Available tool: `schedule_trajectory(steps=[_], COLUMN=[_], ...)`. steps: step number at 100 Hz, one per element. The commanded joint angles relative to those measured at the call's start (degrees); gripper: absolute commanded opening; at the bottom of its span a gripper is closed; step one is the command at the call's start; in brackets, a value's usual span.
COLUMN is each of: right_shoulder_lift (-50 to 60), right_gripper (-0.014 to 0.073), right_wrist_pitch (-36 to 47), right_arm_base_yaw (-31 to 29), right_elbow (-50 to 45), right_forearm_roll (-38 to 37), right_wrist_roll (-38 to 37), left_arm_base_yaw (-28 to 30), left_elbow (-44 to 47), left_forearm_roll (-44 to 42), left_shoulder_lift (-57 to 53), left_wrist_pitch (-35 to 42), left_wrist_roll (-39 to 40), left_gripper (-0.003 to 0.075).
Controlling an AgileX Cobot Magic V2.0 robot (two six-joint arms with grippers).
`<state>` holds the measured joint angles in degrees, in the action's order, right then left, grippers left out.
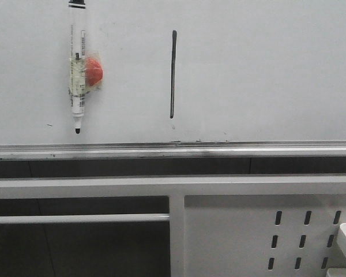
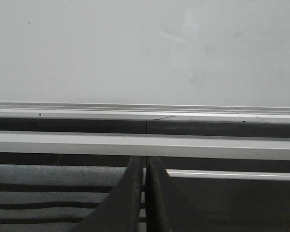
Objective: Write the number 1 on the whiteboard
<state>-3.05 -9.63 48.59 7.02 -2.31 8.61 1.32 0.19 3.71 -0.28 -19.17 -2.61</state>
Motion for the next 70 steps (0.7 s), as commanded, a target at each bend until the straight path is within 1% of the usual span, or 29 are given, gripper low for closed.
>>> schedule_trajectory(steps=[1, 11, 21, 28, 33, 53, 63, 70], right_shoulder_lift=[-0.42, -0.42, -0.32, -0.33, -0.33, 0.78, 2.05, 2.98], right_gripper=[-0.0069, -0.0069, -0.0069, -0.0069, -0.0069, -0.0069, -0.0069, -0.0069], right_wrist_pitch=[4.54, 6.84, 13.87, 18.38, 15.22, 15.41, 13.70, 10.97], right_arm_base_yaw=[-0.17, -0.17, -0.17, -0.17, -0.17, -1.04, -5.90, -11.99], right_elbow=[1.59, -0.45, -5.44, -8.47, -8.18, -8.18, -8.18, -8.18], right_forearm_roll=[-0.45, -0.45, -0.15, 4.12, 5.18, 5.42, 5.42, 5.42], right_wrist_roll=[-0.02, -0.02, -0.02, -1.45, -1.45, -1.45, -1.83, -2.43], left_arm_base_yaw=[0.17, 0.17, 0.17, 0.17, 0.17, 0.17, 0.17, 0.17], left_elbow=[1.98, 1.98, 1.98, 1.98, 1.98, 1.98, 1.98, 1.98], left_forearm_roll=[0.65, 0.65, 0.65, 0.65, 0.65, 0.65, 0.65, 0.65], left_shoulder_lift=[-1.30, -1.30, -1.30, -1.30, -1.30, -1.30, -1.30, -1.30], left_wrist_pitch=[3.05, 3.05, 3.05, 3.05, 3.05, 3.05, 3.05, 3.05], left_wrist_roll=[0.03, 0.03, 0.03, 0.03, 0.03, 0.03, 0.03, 0.03], left_gripper=[-0.0020, -0.0020, -0.0020, -0.0020, -0.0020, -0.0020, -0.0020, -0.0020])
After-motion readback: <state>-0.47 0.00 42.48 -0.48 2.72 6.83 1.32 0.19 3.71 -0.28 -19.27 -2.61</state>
